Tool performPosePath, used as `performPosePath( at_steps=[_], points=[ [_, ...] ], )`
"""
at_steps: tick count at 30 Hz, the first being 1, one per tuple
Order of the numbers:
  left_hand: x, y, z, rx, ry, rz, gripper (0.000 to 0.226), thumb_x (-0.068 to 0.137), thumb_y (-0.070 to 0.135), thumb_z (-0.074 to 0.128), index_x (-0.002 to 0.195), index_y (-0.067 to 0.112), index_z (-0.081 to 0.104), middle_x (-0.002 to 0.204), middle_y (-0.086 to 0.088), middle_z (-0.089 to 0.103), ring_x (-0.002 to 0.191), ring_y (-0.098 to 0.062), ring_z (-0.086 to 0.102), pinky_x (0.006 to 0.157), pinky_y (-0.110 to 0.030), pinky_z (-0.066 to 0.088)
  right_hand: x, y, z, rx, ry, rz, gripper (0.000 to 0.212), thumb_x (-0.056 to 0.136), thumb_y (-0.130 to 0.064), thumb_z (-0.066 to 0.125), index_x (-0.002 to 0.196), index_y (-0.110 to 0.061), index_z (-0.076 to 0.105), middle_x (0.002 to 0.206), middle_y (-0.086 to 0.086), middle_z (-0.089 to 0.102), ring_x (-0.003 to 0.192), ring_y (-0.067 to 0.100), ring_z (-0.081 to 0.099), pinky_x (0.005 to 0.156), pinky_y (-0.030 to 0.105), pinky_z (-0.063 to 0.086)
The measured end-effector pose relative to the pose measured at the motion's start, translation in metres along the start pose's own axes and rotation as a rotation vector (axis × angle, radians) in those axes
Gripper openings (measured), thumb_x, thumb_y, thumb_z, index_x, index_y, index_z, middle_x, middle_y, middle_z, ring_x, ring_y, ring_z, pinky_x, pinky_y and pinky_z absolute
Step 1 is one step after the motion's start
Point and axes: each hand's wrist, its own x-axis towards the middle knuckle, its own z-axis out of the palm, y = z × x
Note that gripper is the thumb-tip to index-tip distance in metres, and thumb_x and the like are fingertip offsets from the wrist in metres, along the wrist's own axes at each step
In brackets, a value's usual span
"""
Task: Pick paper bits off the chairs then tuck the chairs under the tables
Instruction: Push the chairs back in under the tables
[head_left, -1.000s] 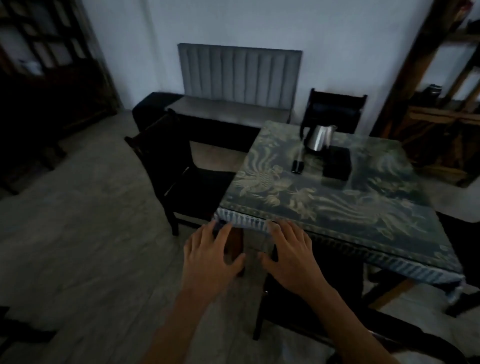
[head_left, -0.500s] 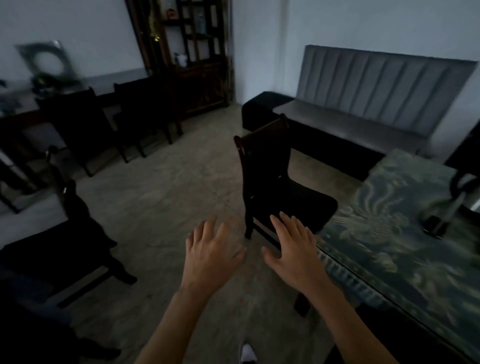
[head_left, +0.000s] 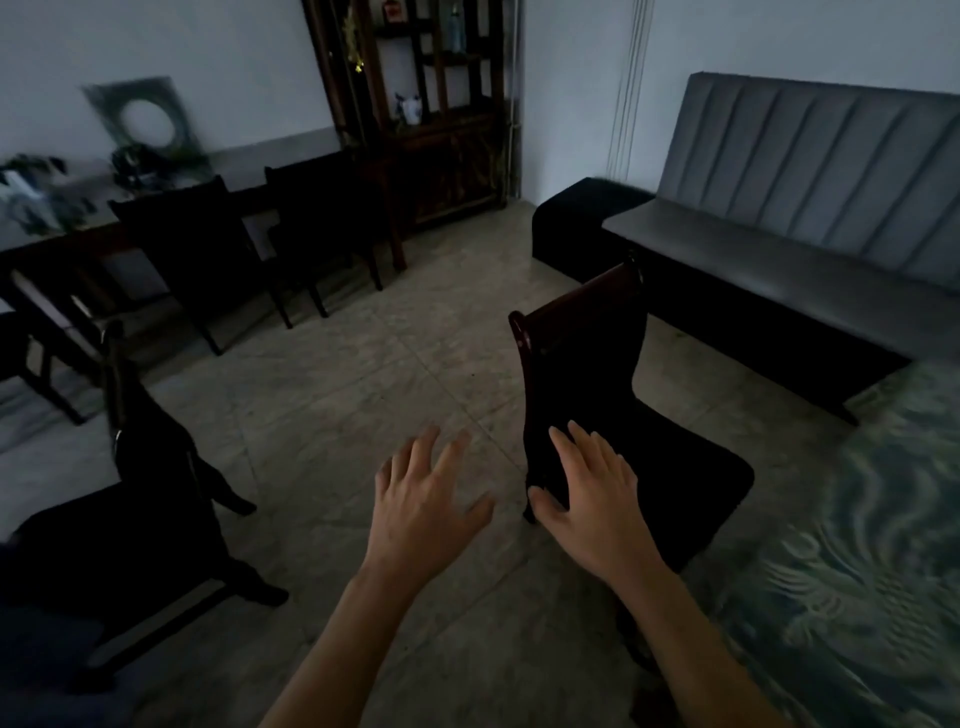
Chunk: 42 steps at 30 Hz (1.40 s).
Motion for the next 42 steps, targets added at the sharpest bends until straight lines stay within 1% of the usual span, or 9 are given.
performPosePath(
  at_steps=[6, 9, 17, 23, 27, 34, 37, 40, 42],
  points=[
    [0.074, -0.025, 0.023, -0.022, -0.005, -0.038, 0.076, 0.077, 0.071, 0.046, 0.144, 0.04, 0.027, 0.152, 0.0, 0.033, 0.14, -0.025, 0.031, 0.11, -0.047, 0.03, 0.084, -0.001, 0.008, -0.021, -0.011, -0.006, 0.075, 0.089, -0.06, 0.045, 0.152, -0.028, 0.018, 0.163, 0.003, 0.017, 0.15, 0.029, 0.013, 0.118, 0.054, 0.019],
    [0.121, -0.044, 0.035, -0.041, 0.002, -0.039, 0.075, 0.076, 0.071, 0.046, 0.142, 0.039, 0.03, 0.151, -0.001, 0.036, 0.138, -0.026, 0.034, 0.108, -0.049, 0.033, 0.132, -0.002, 0.017, -0.031, -0.017, -0.003, 0.075, 0.09, -0.058, 0.046, 0.153, -0.027, 0.019, 0.163, 0.002, 0.017, 0.15, 0.028, 0.012, 0.118, 0.054, 0.019],
    [0.28, -0.111, 0.069, -0.081, -0.004, -0.036, 0.075, 0.078, 0.068, 0.048, 0.143, 0.037, 0.03, 0.15, -0.003, 0.037, 0.137, -0.027, 0.036, 0.106, -0.048, 0.034, 0.299, -0.013, 0.047, -0.009, -0.043, 0.036, 0.074, 0.09, -0.057, 0.044, 0.153, -0.029, 0.016, 0.163, 0.001, 0.015, 0.15, 0.027, 0.01, 0.119, 0.051, 0.014],
    [0.382, -0.155, 0.077, -0.084, -0.012, -0.03, 0.075, 0.078, 0.07, 0.044, 0.145, 0.04, 0.026, 0.152, -0.002, 0.034, 0.139, -0.025, 0.034, 0.109, -0.047, 0.032, 0.408, -0.03, 0.058, 0.004, 0.0, 0.039, 0.073, 0.088, -0.055, 0.044, 0.15, -0.026, 0.022, 0.159, 0.004, 0.025, 0.146, 0.028, 0.022, 0.117, 0.049, 0.023],
    [0.437, -0.178, 0.085, -0.087, -0.005, -0.03, 0.074, 0.079, 0.068, 0.048, 0.144, 0.039, 0.028, 0.152, -0.002, 0.035, 0.138, -0.025, 0.035, 0.109, -0.047, 0.032, 0.471, -0.034, 0.069, 0.004, -0.013, 0.054, 0.073, 0.09, -0.051, 0.05, 0.152, -0.025, 0.022, 0.16, 0.004, 0.023, 0.147, 0.028, 0.02, 0.117, 0.051, 0.022],
    [0.543, -0.212, 0.122, -0.109, -0.037, -0.027, 0.078, 0.078, 0.07, 0.042, 0.147, 0.041, 0.019, 0.153, -0.002, 0.033, 0.139, -0.025, 0.032, 0.111, -0.047, 0.03, 0.583, -0.018, 0.099, 0.021, -0.025, 0.072, 0.071, 0.091, -0.049, 0.051, 0.152, -0.023, 0.025, 0.161, 0.003, 0.023, 0.147, 0.026, 0.021, 0.117, 0.047, 0.02],
    [0.604, -0.224, 0.142, -0.099, -0.038, 0.001, 0.078, 0.078, 0.07, 0.042, 0.147, 0.041, 0.018, 0.151, 0.0, 0.035, 0.137, -0.024, 0.034, 0.108, -0.046, 0.032, 0.636, -0.007, 0.112, 0.058, -0.006, 0.093, 0.069, 0.091, -0.051, 0.048, 0.152, -0.026, 0.025, 0.16, 0.003, 0.024, 0.146, 0.026, 0.02, 0.116, 0.044, 0.015],
    [0.672, -0.23, 0.163, -0.093, -0.066, 0.04, 0.078, 0.078, 0.071, 0.041, 0.147, 0.041, 0.019, 0.151, 0.0, 0.033, 0.137, -0.024, 0.033, 0.109, -0.047, 0.031, 0.695, 0.006, 0.119, 0.086, 0.036, 0.15, 0.07, 0.089, -0.054, 0.044, 0.151, -0.026, 0.028, 0.159, 0.003, 0.027, 0.145, 0.026, 0.023, 0.116, 0.045, 0.016],
    [0.712, -0.23, 0.172, -0.094, -0.085, 0.082, 0.077, 0.079, 0.069, 0.042, 0.147, 0.04, 0.02, 0.152, -0.001, 0.032, 0.138, -0.024, 0.031, 0.11, -0.046, 0.029, 0.729, 0.012, 0.119, 0.097, 0.044, 0.184, 0.068, 0.091, -0.052, 0.046, 0.151, -0.026, 0.027, 0.159, 0.002, 0.026, 0.145, 0.025, 0.022, 0.116, 0.044, 0.016]
  ],
)
